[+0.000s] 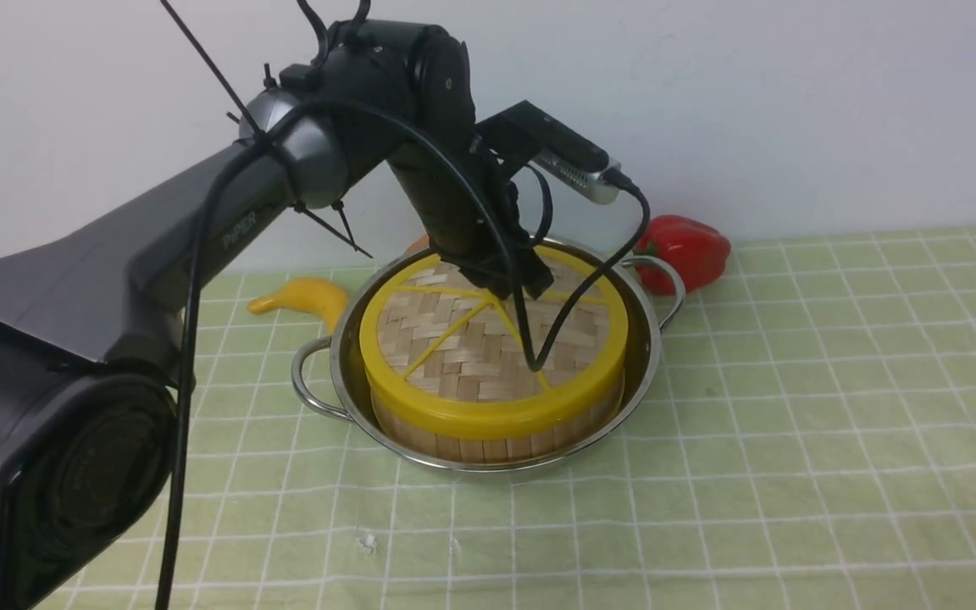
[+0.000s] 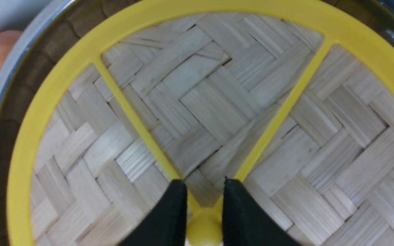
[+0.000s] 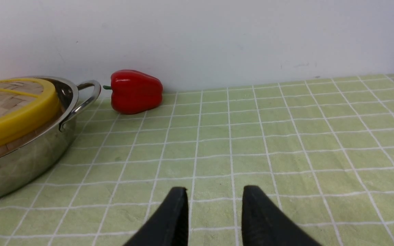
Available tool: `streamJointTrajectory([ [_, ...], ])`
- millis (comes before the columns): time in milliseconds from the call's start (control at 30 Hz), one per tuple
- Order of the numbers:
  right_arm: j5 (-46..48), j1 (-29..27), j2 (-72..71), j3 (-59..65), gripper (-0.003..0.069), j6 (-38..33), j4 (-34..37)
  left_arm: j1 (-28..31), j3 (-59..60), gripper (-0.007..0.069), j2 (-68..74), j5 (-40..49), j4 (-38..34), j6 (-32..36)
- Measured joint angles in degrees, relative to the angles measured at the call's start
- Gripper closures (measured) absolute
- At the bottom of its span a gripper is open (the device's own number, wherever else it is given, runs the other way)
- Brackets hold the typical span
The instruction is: Place the steamer in the pot on the green tablecloth, and put the lid on the steamer.
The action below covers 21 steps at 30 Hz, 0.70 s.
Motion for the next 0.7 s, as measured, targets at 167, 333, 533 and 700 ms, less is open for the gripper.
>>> streamJointTrajectory([
  [167,0.0,0.0,0.0,0.0,0.0417,0.0,0.0,0.33,-3.68,0.0226,-1.94,4.09,1.5,-1.22],
  [333,0.0,0.0,0.0,0.0,0.0416,0.0,0.0,0.39,-8.72,0.014,-4.89,4.69,4.95,-5.16],
  [533,0.0,0.0,0.0,0.0,0.0416,0.0,0.0,0.39,-12.32,0.018,-13.52,4.76,10.63,-15.55],
  [700,0.0,0.0,0.0,0.0,0.0416,0.0,0.0,0.39,-12.88,0.0237,-18.24,4.76,11.94,-17.23],
])
